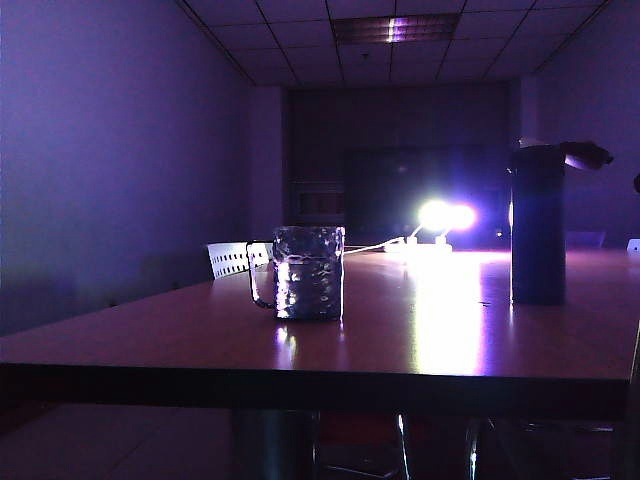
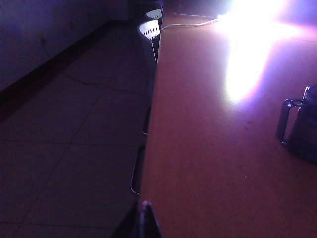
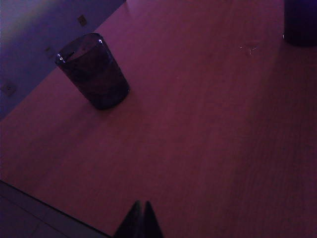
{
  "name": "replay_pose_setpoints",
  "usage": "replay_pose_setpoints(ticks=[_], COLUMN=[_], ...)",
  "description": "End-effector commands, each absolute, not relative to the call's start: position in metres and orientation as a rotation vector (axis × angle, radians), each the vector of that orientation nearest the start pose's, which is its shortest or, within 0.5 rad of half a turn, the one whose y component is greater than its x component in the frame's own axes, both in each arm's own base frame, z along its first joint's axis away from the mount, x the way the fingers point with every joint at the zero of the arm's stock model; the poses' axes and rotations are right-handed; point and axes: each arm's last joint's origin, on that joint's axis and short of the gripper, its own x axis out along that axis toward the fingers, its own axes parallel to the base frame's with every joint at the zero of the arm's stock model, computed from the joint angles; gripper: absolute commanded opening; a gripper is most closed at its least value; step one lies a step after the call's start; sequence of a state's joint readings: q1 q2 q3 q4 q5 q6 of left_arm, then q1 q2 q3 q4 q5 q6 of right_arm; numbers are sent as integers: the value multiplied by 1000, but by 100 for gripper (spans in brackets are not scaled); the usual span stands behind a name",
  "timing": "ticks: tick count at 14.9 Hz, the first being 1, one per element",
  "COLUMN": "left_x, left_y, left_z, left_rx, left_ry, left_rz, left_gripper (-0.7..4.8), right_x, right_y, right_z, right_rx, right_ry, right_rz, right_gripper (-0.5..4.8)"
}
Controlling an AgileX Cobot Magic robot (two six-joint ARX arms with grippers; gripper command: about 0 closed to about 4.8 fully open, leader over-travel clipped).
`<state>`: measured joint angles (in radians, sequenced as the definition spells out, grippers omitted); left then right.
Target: Pick up the black thermos cup, pour some water from it into the cup, and then put the thermos cup back on the table.
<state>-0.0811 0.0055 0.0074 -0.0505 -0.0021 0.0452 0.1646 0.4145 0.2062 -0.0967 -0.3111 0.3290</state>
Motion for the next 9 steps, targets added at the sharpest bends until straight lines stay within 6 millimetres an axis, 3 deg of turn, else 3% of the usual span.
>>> replay_pose_setpoints(ticks=[1,5,9], left_x=[97,97,97], left_y=[-8,-8,-8], left_z=[161,161,161], left_rx=[47,47,47], left_ry=[44,45,45], left_rz=[-82,-82,-82], left_gripper=[-5,-5,-5], right_x=[119,105,91], right_y=[24,9,-1], right_z=[192,190,188], right_rx=[260,185,90], right_ry=[324,125,-36], right_rz=[288,-50,-117], right_gripper=[-8,-8,-8])
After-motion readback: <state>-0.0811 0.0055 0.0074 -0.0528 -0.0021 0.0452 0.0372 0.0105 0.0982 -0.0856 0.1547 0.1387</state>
